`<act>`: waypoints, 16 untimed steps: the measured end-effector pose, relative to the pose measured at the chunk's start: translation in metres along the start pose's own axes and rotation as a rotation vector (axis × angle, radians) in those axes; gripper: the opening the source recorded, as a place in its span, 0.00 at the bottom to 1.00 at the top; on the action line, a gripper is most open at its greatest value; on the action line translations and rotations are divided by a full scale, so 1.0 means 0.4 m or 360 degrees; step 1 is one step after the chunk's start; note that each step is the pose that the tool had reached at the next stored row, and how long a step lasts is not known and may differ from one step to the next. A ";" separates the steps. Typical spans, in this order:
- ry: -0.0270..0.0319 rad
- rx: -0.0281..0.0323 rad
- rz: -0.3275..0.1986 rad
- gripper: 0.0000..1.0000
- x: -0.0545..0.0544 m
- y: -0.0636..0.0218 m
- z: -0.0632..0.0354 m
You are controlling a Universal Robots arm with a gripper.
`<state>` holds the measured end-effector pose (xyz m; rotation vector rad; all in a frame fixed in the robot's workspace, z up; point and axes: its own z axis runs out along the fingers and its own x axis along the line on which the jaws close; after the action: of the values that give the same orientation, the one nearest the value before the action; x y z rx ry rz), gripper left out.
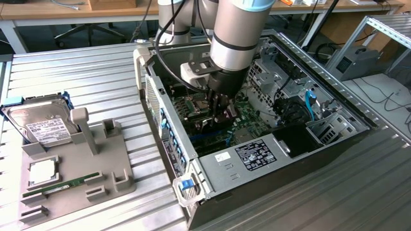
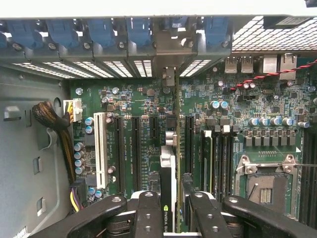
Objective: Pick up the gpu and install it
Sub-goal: 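Insert the gpu into the slot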
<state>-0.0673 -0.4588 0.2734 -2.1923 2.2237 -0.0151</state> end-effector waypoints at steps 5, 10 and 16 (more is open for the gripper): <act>0.00000 0.00000 0.0000 0.27 0.002 0.000 0.001; 0.00003 -0.00001 0.0000 0.27 0.003 0.000 0.001; 0.00000 0.00000 0.0000 0.27 0.003 0.000 0.003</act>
<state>-0.0674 -0.4598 0.2723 -2.1924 2.2236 -0.0151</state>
